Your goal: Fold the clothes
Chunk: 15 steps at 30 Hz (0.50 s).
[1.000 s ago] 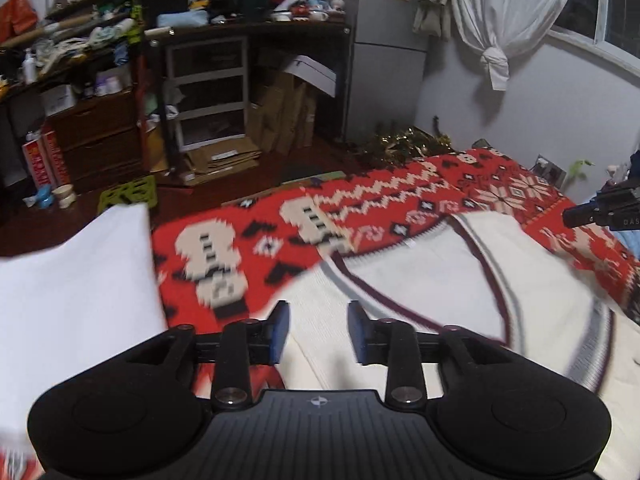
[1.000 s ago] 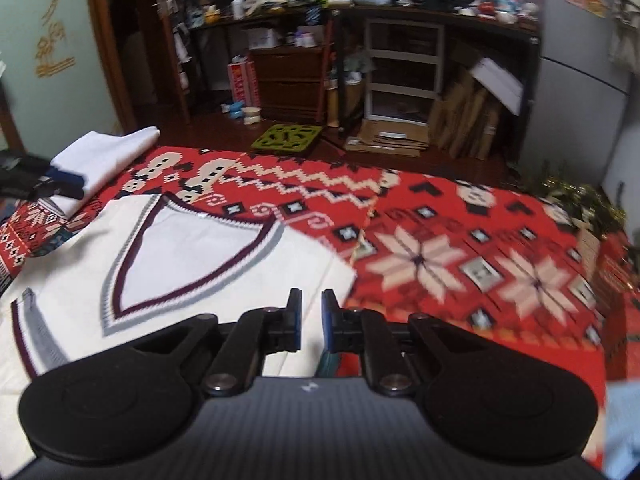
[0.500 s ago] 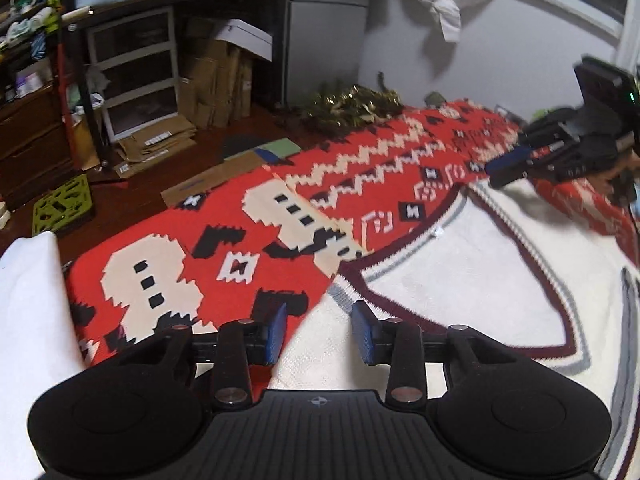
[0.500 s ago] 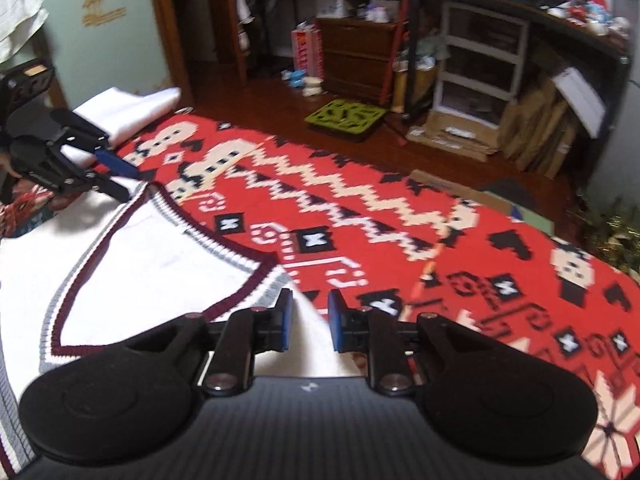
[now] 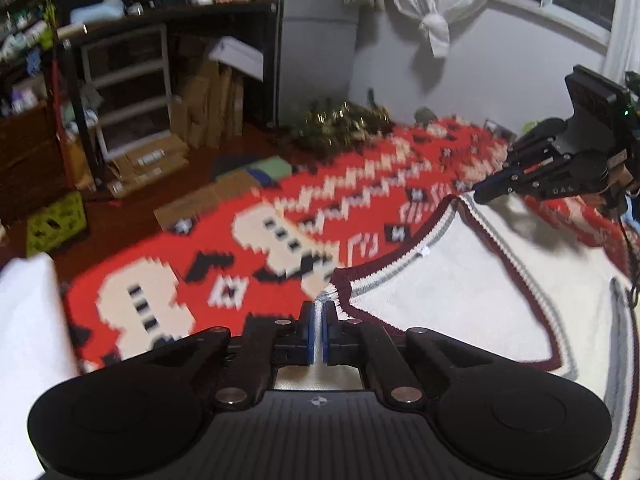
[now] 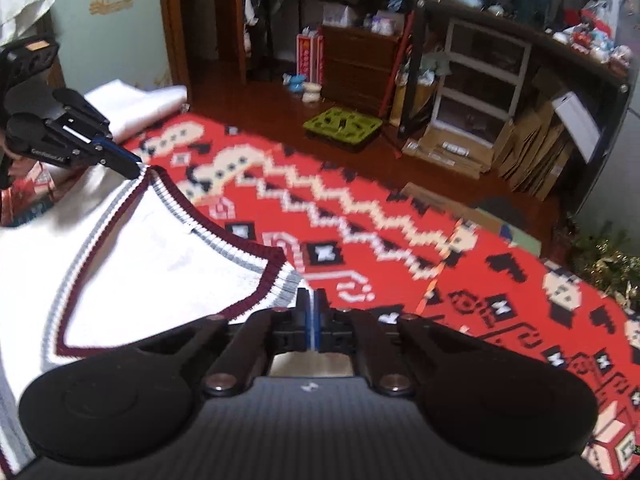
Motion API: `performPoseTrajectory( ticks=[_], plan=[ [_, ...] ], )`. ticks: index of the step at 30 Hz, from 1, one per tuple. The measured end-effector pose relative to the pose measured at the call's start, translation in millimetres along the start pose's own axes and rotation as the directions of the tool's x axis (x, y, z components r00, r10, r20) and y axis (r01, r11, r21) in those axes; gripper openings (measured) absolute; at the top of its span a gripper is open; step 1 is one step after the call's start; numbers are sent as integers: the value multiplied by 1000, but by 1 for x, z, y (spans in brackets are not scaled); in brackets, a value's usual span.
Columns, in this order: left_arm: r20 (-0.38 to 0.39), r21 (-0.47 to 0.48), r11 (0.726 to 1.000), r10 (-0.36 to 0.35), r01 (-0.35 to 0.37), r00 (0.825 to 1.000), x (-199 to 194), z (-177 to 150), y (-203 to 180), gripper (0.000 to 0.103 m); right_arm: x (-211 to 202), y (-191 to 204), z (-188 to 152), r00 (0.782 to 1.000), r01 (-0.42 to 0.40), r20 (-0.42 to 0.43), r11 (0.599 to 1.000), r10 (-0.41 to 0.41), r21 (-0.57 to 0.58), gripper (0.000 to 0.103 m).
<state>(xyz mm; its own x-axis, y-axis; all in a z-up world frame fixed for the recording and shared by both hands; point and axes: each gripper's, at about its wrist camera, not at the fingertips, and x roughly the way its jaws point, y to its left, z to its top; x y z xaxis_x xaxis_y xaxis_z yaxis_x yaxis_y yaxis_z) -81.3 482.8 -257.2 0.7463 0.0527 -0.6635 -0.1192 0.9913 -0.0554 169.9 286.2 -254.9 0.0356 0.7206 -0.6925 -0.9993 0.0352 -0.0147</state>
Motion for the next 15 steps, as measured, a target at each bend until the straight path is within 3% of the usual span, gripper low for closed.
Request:
performPoseTrajectory(
  ticks=[8, 15],
  plan=[
    [144, 78, 996, 38, -50, 989, -95, 18, -44, 4, -115, 42, 13, 982, 52, 181, 998, -45, -35, 1],
    [239, 163, 984, 32, -73, 970, -192, -3, -108, 3, -224, 111, -8, 958, 102, 280, 988, -65, -119, 1]
  ],
)
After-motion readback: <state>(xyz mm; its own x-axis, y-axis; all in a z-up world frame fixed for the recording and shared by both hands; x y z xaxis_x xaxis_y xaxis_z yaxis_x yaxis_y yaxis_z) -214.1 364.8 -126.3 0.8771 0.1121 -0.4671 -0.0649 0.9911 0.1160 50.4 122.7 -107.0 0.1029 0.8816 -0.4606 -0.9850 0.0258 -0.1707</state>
